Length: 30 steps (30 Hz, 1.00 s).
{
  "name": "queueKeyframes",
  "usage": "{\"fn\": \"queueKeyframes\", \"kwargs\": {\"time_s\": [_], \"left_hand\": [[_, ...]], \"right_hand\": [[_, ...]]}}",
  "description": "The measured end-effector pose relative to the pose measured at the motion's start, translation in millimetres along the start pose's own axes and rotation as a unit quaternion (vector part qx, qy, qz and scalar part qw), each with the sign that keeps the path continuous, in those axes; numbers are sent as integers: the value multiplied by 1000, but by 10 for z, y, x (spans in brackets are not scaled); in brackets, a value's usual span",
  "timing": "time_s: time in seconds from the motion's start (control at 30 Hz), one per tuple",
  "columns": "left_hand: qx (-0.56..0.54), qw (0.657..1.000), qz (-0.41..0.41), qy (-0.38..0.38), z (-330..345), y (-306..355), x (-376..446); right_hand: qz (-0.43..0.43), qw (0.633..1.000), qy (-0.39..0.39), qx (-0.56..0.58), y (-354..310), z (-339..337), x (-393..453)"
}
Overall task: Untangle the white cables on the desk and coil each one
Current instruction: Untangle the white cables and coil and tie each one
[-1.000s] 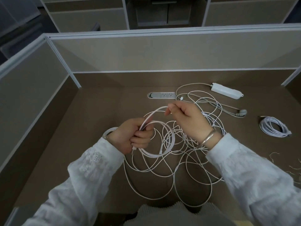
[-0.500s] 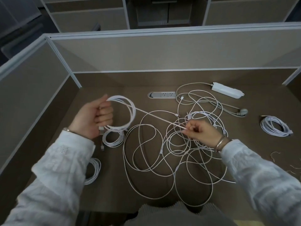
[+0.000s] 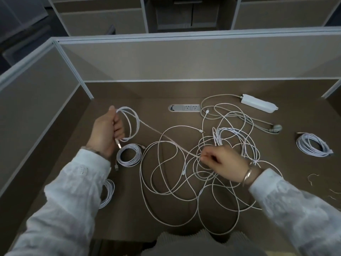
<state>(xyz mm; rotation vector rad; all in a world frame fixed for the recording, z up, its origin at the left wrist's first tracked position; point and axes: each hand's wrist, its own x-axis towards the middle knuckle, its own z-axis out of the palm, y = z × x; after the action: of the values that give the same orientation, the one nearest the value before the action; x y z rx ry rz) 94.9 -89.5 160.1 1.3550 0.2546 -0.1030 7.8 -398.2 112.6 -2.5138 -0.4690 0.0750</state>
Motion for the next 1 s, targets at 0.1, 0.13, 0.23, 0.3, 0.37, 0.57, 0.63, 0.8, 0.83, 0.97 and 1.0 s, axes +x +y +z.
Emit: {"fn": "queueKeyframes", "kwargs": {"time_s": [0.1, 0.13, 0.23, 0.3, 0.37, 0.57, 0.63, 0.8, 0.83, 0.97, 1.0], "left_hand": [[53, 998, 36, 2, 182, -111, -65], [63, 997, 46, -5, 230, -145, -83], [105, 992, 61, -37, 330, -211, -118], [142, 987, 56, -57, 391, -223, -147], [164, 982, 39, -80, 460, -234, -200], [50, 955, -147, -253, 594, -349, -311], [-13, 914, -229, -334, 595, -344, -324], [-97, 840, -305, -438, 610, -311, -351], [-106, 837, -315, -435, 617, -302, -355], [-131, 837, -325, -421, 633, -295, -369], [-138, 840, -324, -414, 642, -303, -373]], "right_hand": [[-40, 999, -26, -16, -346, -18, 13], [-54, 998, -24, -13, -441, -27, 21], [-92, 996, -6, 14, -672, -92, 65], [-108, 993, 13, 38, -769, -150, 118], [-110, 991, 39, 59, -822, -204, 179], [-65, 989, 105, 77, -818, -392, 334], [-42, 991, 113, 57, -755, -425, 380], [9, 993, 112, 28, -522, -382, 413], [16, 993, 114, 31, -480, -369, 411], [61, 976, 64, 198, -486, -348, 348], [85, 959, 16, 269, -507, -343, 328]]}}
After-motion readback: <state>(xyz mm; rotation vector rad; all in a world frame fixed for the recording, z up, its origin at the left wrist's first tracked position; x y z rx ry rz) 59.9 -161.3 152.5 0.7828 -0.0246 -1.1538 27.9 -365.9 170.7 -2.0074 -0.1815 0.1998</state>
